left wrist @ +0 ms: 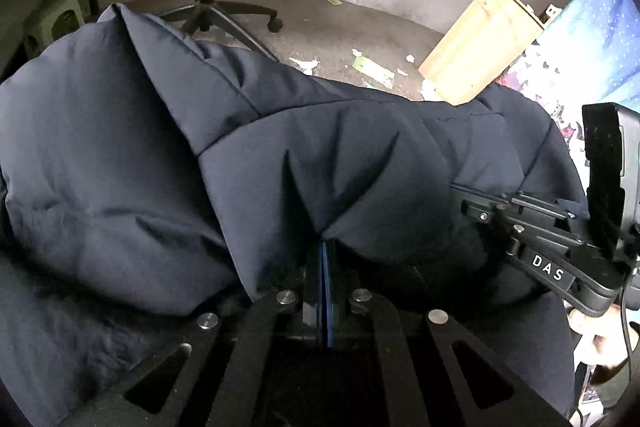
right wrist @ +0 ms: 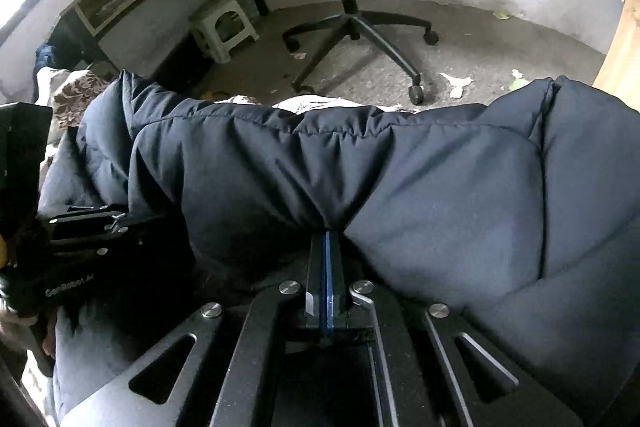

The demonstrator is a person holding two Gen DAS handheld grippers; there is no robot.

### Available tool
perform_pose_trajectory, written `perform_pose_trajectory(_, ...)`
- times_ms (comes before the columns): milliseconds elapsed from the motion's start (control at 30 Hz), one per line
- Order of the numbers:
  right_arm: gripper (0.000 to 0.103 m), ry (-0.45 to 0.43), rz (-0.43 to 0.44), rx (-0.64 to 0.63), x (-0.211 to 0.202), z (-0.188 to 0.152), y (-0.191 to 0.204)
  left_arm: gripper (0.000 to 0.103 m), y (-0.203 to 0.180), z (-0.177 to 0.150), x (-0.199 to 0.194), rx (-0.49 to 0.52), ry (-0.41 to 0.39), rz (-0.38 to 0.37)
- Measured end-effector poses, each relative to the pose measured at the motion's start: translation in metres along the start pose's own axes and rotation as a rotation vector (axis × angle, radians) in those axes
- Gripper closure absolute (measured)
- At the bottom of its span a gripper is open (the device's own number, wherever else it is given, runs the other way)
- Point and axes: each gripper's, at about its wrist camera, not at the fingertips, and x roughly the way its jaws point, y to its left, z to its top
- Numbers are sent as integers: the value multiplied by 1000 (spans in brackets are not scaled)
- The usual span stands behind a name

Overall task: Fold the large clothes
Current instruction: 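Hold the collar with both tools and fold it over toward the hem, then open both tools to release the folded collar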

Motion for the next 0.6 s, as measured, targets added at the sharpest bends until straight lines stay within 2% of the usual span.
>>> perform_pose_trajectory(133, 103, -16, 8, 8, 0, 0, -2, 99, -1, -4, -1, 1, -37, -1)
perform_pose_trajectory(267, 103, -66, 56, 36, -5, -7, -11, 99, 0, -9, -15, -12, -86, -10)
perform_pose_trajectory(400, 103, -146, 40, 13, -22, -17, -7, 99, -11, -16, -35, 1, -157, 78)
perform_pose_trajectory(533, 103, -242, 96, 29, -57, -25, -14, 99, -24, -23, -61, 7, -229, 127)
perform_pose_trajectory(600, 103, -274, 93, 50, -72, -28, -21, 92, -22, -26, -73, -27, -251, 139)
